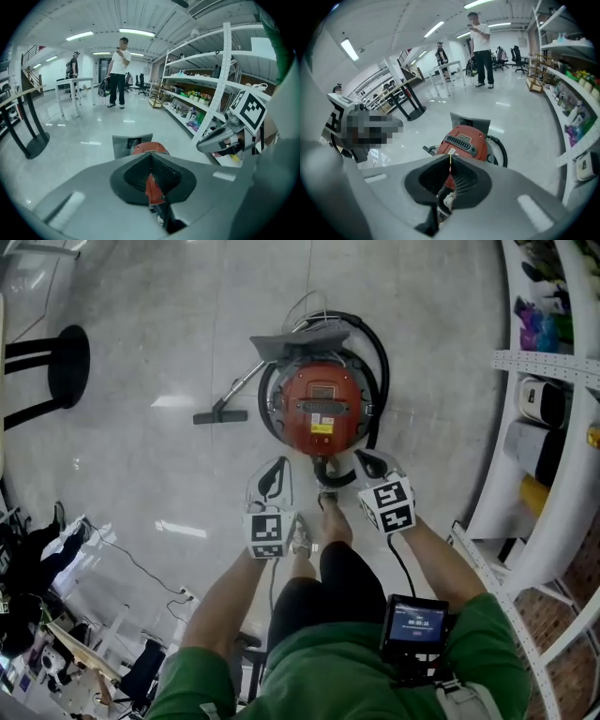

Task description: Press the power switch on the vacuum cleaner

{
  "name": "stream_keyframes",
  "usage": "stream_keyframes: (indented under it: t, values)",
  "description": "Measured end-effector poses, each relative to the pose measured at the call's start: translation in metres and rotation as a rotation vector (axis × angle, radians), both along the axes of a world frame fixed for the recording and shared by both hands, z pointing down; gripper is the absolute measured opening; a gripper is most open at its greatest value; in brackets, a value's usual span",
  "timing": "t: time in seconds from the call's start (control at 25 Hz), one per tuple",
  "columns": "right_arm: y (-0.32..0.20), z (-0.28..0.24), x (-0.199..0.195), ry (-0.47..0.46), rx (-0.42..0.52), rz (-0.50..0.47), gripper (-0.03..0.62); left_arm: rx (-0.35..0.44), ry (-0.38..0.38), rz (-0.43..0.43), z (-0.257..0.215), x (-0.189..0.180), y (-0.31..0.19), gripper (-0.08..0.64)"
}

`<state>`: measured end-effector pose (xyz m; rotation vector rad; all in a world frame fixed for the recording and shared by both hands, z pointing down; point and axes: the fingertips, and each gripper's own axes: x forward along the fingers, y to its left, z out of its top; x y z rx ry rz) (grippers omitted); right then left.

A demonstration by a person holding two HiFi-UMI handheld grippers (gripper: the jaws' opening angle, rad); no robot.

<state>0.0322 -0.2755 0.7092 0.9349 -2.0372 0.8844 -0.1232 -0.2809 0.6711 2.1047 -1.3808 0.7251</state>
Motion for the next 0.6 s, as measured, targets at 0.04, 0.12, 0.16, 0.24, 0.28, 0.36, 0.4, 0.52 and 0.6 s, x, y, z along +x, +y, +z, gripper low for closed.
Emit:
stream_keyframes:
  t: [0.04,0.12,0.16,0.24,0.28,0.36,0.4,0.52,0.6]
  values:
    - [0.002,-0.014,0.004,-0.009,0.017,0.017,0.008,0.015,0.005,-0.003,-0.011,0.0,0.003,0.008]
    - [0.007,-0.041,0.011,-0.027,0.056,0.053,0.008,0.05,0.017,-0.01,-0.034,-0.001,0.007,0.008]
    - [0.009,-0.056,0.014,-0.037,0.08,0.071,0.008,0.068,0.023,-0.015,-0.045,-0.002,0.009,0.008]
    - [0.012,-0.086,0.016,-0.053,0.136,0.099,0.008,0.098,0.035,-0.021,-0.068,-0.003,0.012,0.008]
    - [0.014,-0.102,0.017,-0.061,0.165,0.112,0.008,0.115,0.044,-0.023,-0.081,-0.003,0.013,0.008]
    - [0.018,-0.134,0.018,-0.077,0.222,0.137,0.008,0.158,0.07,-0.023,-0.11,-0.002,0.016,0.008]
    - [0.022,-0.149,0.018,-0.084,0.25,0.151,0.008,0.184,0.083,-0.022,-0.124,-0.002,0.018,0.008]
    - [0.034,-0.194,0.022,-0.104,0.328,0.201,0.008,0.253,0.126,-0.023,-0.167,0.0,0.026,0.008]
    - [0.046,-0.222,0.024,-0.117,0.376,0.234,0.008,0.293,0.148,-0.025,-0.194,-0.001,0.036,0.008]
